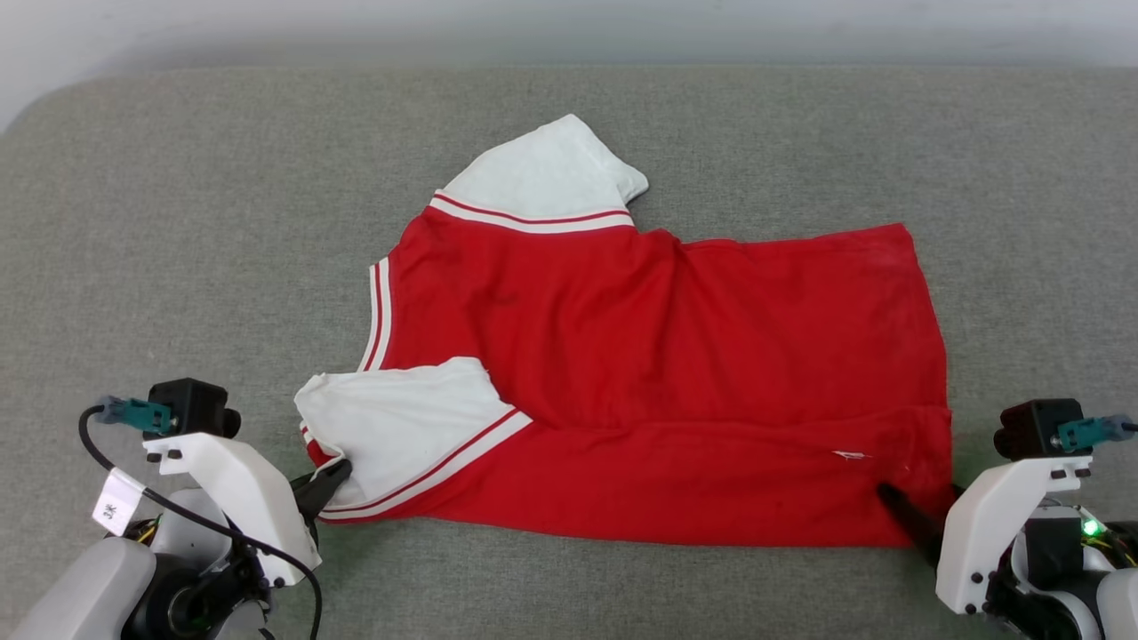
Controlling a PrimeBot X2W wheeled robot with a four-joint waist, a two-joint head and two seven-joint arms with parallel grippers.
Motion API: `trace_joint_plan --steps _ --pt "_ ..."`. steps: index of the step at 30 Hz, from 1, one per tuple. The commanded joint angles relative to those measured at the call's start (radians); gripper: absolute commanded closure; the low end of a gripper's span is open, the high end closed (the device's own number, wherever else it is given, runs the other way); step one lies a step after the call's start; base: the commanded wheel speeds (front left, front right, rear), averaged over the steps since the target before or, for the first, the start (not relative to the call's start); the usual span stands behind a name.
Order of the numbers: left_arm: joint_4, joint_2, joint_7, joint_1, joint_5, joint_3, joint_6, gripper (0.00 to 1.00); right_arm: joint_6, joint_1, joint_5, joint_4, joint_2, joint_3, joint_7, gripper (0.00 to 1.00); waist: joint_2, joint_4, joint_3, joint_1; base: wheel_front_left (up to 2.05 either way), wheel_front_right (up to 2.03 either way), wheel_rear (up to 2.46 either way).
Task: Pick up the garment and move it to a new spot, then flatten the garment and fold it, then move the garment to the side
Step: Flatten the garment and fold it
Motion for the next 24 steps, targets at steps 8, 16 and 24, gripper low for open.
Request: trace_joint_plan --steps 8,16,24 --pt "0.025 -0.02 -0.036 0.013 0.007 -0.004 -0.014 1.0 0.0 -0.005 0.027 0.044 -0.013 0.019 -0.015 1.0 0.0 0.013 -0.023 0.0 0.0 0.0 0.0" --pt "-0.005 -0.008 -0.059 0.105 -0.001 -0.004 0.013 1.0 0.0 0.063 0.019 -0.05 -0.04 0.009 -0.004 1.0 0.0 0.004 -0.13 0.0 0.0 0.0 0.0" --pt "-0.08 0.03 -0.06 0.299 -0.041 0.009 0.099 1.0 0.0 0.234 0.045 -0.164 -0.055 -0.003 0.078 1.0 0.0 0.005 -0.241 0.0 0.0 0.0 0.0"
